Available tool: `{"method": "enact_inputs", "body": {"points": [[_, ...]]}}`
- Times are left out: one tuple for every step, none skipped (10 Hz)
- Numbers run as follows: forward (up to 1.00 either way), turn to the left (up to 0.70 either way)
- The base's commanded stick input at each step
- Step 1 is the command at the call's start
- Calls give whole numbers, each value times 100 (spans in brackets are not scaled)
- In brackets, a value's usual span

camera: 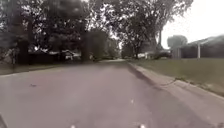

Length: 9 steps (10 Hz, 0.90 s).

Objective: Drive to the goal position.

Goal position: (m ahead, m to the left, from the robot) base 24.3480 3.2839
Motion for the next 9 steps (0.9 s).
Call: {"method": "enact_inputs", "body": {"points": [[70,0],[70,0],[70,0],[70,0],[70,0],[70,0],[70,0],[70,0],[70,0]]}}
